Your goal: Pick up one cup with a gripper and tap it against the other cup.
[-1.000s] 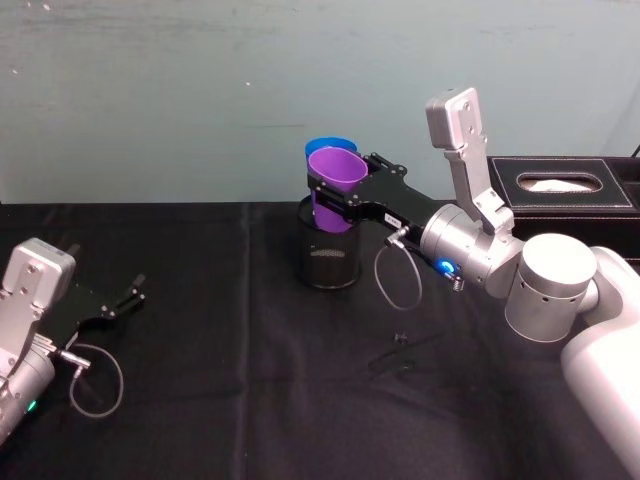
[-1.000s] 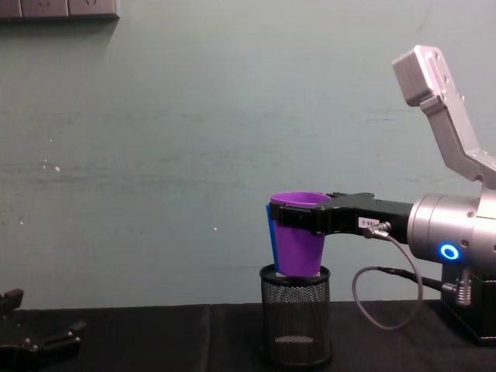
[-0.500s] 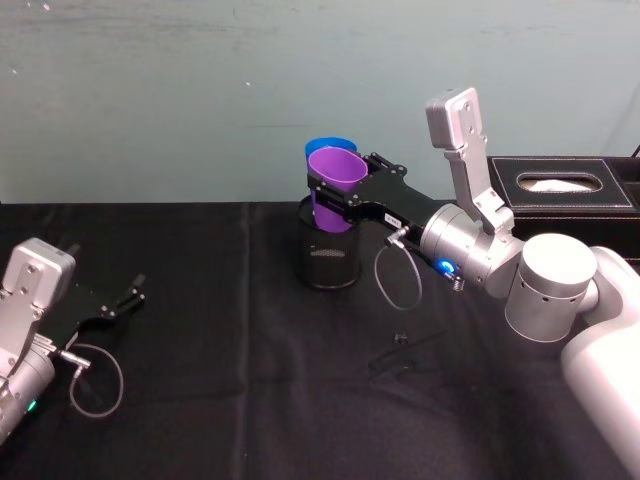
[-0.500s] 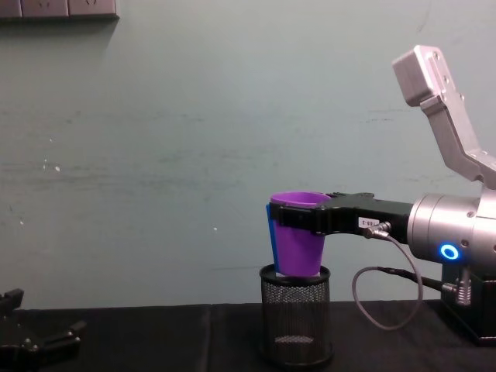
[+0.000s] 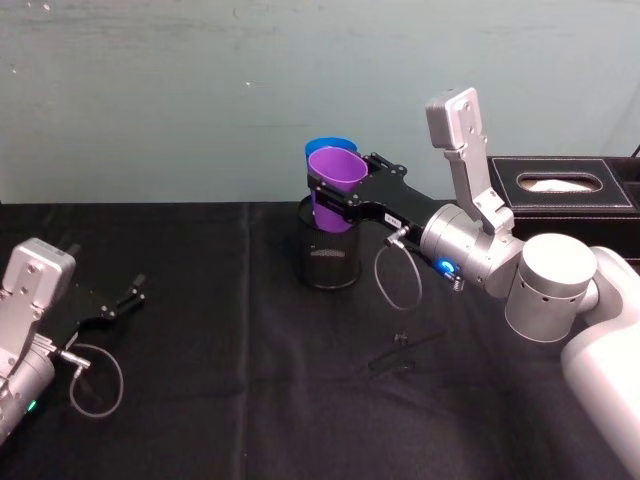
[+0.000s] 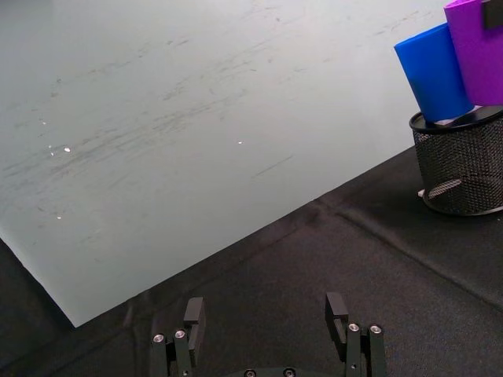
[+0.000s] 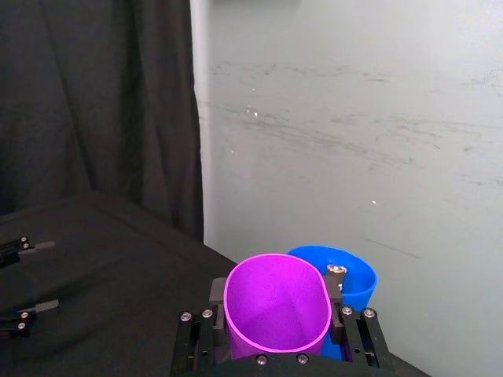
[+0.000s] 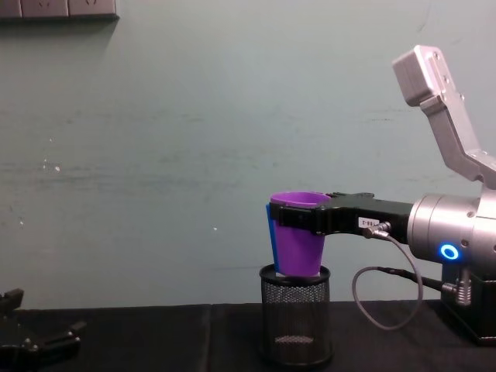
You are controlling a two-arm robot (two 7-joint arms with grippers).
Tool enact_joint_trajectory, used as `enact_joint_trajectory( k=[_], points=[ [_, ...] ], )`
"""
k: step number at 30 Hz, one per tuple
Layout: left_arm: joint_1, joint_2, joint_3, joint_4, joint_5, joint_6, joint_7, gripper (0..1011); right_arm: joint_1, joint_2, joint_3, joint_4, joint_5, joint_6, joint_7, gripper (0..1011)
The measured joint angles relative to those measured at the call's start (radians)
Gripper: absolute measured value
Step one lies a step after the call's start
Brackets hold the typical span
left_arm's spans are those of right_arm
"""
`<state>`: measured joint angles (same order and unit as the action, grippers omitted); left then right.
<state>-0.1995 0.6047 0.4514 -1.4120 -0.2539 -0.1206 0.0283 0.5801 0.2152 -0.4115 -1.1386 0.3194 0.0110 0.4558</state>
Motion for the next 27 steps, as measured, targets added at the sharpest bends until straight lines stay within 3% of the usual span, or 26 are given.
enact_joint_trajectory(
  k=[27],
  points=[
    [0.000,0.000,0.000,0.000,0.000,0.000,0.000,1000,0.000,0.000,0.000,0.000,0.000,0.000,0.000,718]
  ],
)
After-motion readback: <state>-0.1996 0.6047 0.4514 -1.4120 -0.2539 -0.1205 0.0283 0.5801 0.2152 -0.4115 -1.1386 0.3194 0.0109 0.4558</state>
